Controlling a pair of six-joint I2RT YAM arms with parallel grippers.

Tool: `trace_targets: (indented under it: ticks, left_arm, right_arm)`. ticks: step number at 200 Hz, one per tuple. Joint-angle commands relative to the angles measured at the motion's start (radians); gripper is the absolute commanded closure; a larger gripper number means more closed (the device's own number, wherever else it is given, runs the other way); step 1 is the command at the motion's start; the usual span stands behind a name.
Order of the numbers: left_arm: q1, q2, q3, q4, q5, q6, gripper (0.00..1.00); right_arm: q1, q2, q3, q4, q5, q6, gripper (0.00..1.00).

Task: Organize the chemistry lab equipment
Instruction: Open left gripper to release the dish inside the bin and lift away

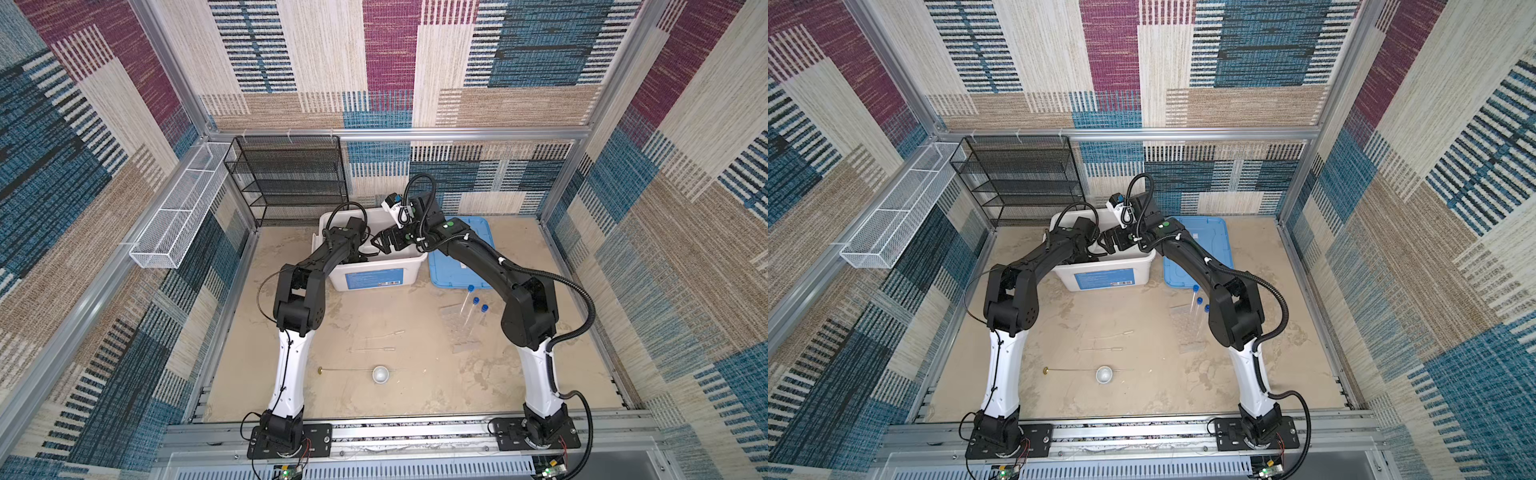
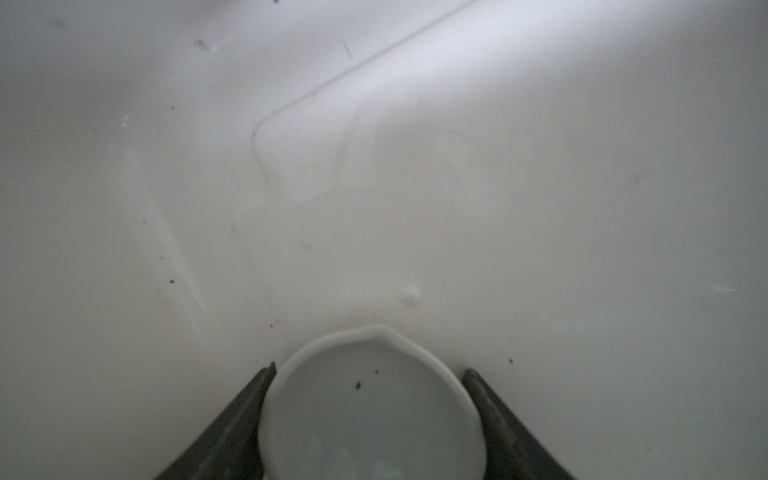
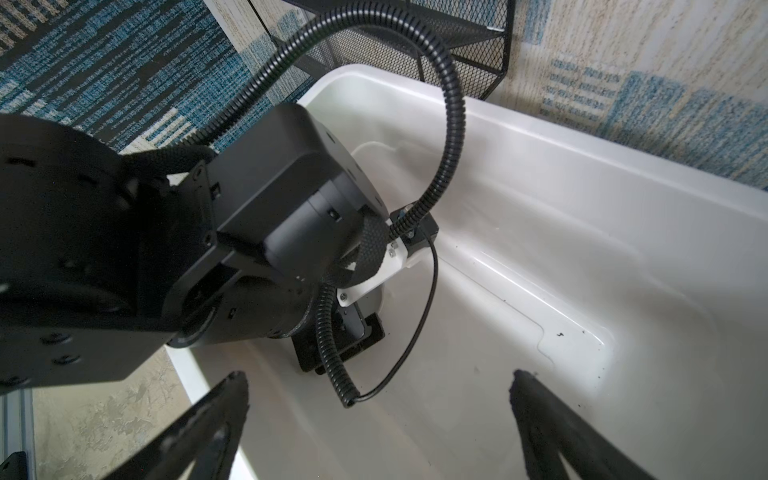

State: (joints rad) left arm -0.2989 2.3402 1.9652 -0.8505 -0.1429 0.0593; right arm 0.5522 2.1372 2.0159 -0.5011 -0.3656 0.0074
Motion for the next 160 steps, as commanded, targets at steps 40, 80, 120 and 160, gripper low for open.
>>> trace_targets:
  ticks: [40, 80, 120, 160]
  left_arm:
    - [0.001, -0.032, -0.005, -0.015, 0.029, -0.007, 0.22]
    - [0.001, -0.129, 0.003, -0.017, 0.054, -0.025, 0.12]
    - [-0.002, -0.234, -0.001, -0.016, 0.074, -0.034, 0.0]
    - [-0.012, -0.363, -0.023, -0.016, 0.114, -0.01, 0.0]
  right_arm:
    - [0.002, -0.031, -0.001, 0.027, 0.019, 0.008, 0.0]
    - [0.0, -0.111, -0.051, 0.089, -0.016, 0.032, 0.01]
    - [0.0, -0.227, -0.13, 0.159, 0.007, 0.048, 0.01]
    - [-0.004, -0.361, -0.23, 0.221, 0.032, 0.041, 0.01]
